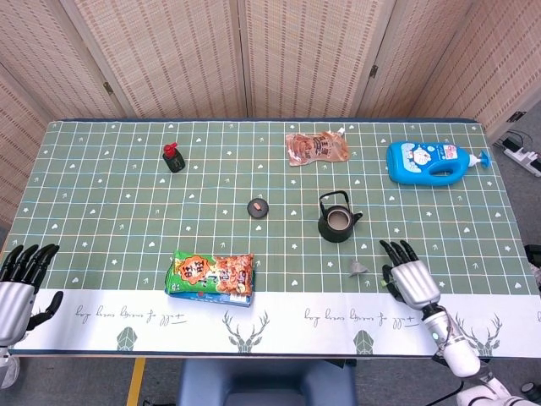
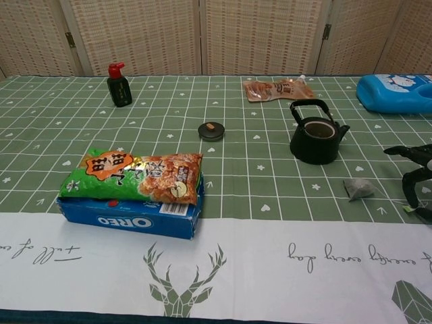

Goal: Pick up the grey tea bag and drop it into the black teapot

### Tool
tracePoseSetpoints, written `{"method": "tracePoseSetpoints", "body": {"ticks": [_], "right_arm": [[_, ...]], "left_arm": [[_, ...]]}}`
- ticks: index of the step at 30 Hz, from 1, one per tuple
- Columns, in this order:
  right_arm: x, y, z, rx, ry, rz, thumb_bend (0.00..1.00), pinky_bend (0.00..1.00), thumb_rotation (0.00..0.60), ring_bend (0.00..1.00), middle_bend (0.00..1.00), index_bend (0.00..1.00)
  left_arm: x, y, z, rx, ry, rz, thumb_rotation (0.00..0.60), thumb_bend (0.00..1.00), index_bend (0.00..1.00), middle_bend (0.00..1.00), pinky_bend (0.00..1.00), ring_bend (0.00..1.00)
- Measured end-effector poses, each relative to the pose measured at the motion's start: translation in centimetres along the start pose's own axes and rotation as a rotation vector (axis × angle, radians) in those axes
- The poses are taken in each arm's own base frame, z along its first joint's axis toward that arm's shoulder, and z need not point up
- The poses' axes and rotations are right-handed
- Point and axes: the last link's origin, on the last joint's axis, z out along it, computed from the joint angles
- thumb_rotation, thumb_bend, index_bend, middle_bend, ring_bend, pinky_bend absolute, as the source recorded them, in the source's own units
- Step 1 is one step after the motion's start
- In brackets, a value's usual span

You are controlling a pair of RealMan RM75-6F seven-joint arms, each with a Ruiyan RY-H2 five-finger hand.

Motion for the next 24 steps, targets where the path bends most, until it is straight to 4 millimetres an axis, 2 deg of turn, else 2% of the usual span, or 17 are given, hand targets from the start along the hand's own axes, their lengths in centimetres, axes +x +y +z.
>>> {"method": "tracePoseSetpoints", "body": {"ticks": [6, 14, 24], "right_arm": [[0.4, 0.0, 0.0, 0.003, 0.017, 0.008, 0.45, 0.00, 0.600, 0.07, 0.07, 0.70], [2.7, -0.4, 0.1, 0.025, 0.089, 0.027, 0.45, 0.00, 0.600, 0.08, 0.08, 0.70], [8.0, -2.2, 0.9, 0.068, 0.204, 0.031, 0.45, 0.00, 0.600, 0.08, 0.09, 0.70]], "left_arm": [[0.0, 0.0, 0.0, -0.001, 0.002, 0.000, 0.600, 0.39, 0.02, 0.07, 0.00, 0.04], [0.0, 0.0, 0.0, 0.000, 0.001, 0.001, 0.600, 0.39, 0.02, 0.07, 0.00, 0.04], [-0.1, -0.1, 0.1, 0.003, -0.003, 0.003, 0.600, 0.39, 0.02, 0.07, 0.00, 0.04]]}}
